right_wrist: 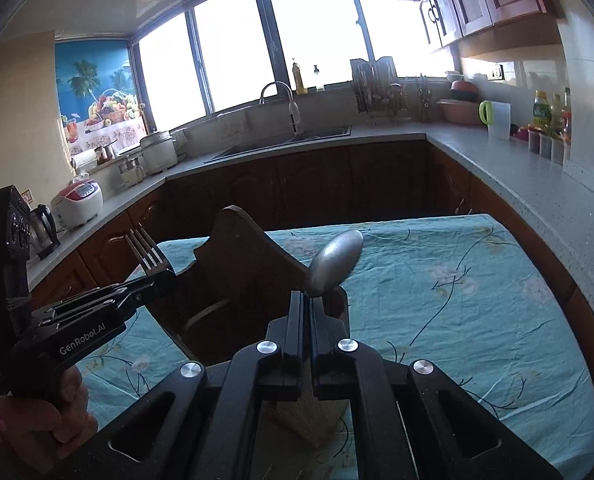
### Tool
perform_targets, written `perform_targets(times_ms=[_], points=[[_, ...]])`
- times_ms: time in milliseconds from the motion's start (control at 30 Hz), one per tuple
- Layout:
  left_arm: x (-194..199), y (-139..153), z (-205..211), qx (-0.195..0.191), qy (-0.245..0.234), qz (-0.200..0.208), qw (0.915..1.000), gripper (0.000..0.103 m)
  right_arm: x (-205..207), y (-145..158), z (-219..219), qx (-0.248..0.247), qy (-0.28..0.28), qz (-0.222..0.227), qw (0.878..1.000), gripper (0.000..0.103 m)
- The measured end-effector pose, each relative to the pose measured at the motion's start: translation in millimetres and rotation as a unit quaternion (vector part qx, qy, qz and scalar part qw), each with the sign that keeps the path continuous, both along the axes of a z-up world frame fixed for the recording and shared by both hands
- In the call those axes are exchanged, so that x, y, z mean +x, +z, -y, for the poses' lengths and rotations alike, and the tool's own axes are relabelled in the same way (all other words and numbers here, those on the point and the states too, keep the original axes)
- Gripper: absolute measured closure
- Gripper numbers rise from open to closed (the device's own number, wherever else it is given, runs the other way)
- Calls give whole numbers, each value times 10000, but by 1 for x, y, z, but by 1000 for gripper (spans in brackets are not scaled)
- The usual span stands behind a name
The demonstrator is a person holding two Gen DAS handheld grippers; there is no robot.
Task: Organize utensils
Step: 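Carry the fork and spoon to the wooden holder and lower them in, both grippers, then open both grippers to release fork and spoon, then withdraw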
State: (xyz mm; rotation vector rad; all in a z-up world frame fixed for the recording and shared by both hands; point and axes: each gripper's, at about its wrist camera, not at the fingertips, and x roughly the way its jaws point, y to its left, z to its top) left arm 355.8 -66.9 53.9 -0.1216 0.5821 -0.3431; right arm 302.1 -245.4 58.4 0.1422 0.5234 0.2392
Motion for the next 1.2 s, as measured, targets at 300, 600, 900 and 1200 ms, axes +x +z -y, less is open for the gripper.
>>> perform_targets(times_ms=[300, 600, 900, 1200], points=[[0, 0, 1, 35, -11, -63, 10000, 100, 3, 4, 3, 118, -13, -57, 9999, 100], [-19, 19, -14, -219, 181, 8, 9996, 72, -11, 19, 18, 510, -158, 97, 9985, 68], [-67, 26, -43, -342, 558, 101, 9978, 28, -50, 33, 34, 869, -448, 359, 9946, 22], [-132, 15, -76, -409, 917, -41, 9949, 21, -112, 33, 42, 1028, -586, 476, 9918, 3]])
